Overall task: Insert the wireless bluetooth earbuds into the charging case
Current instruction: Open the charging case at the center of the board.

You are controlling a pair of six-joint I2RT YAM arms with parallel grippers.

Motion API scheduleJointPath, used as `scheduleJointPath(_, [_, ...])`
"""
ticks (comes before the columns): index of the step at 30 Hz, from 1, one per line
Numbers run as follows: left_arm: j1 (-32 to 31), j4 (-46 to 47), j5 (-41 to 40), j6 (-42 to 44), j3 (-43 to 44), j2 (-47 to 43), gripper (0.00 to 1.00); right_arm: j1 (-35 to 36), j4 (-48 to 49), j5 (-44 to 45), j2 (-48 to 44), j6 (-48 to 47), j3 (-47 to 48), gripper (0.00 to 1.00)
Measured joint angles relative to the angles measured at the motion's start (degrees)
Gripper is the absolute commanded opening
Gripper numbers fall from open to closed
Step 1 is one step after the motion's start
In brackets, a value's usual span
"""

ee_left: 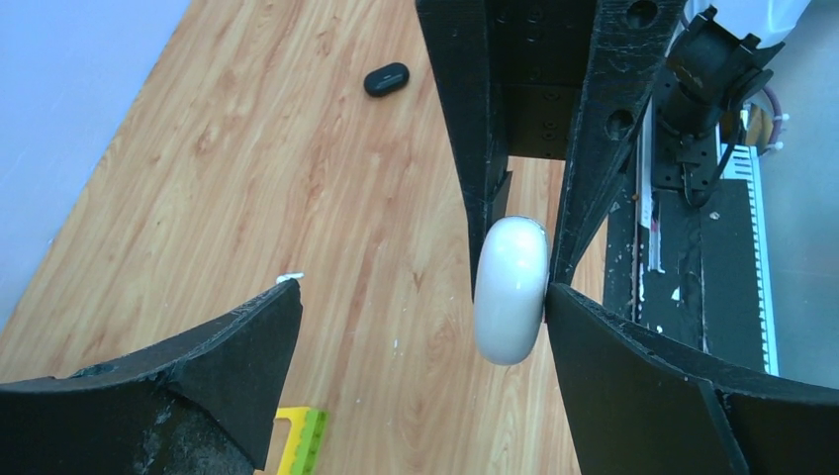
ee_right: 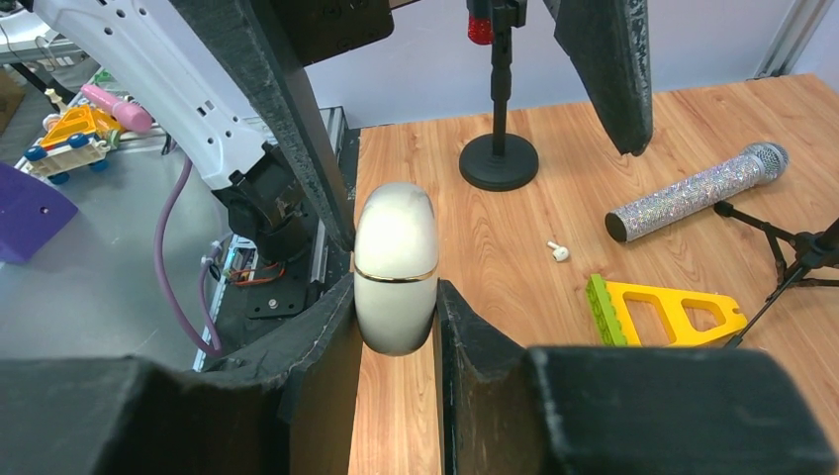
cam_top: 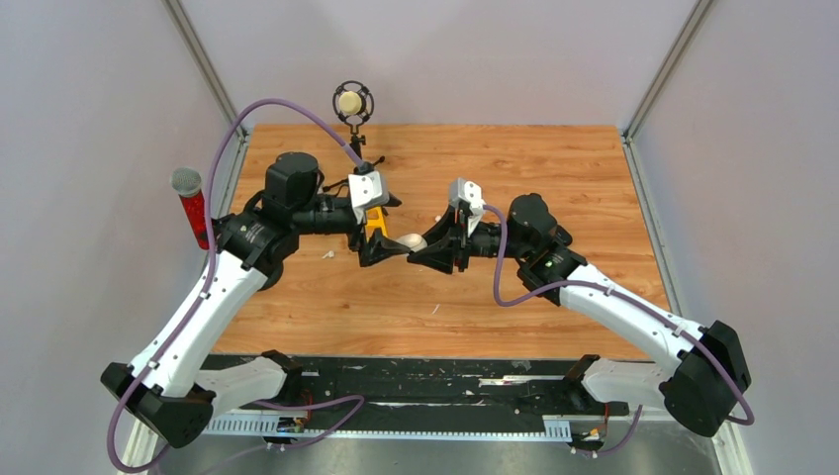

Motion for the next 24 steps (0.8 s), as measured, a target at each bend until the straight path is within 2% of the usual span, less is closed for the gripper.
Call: scheduleJointPath(24, [-2.8,0.6,-6.5,0.3,0.0,0.5,0.98,-0.4,0.1,0.8,-0.5,-0.9,-0.5,0.0])
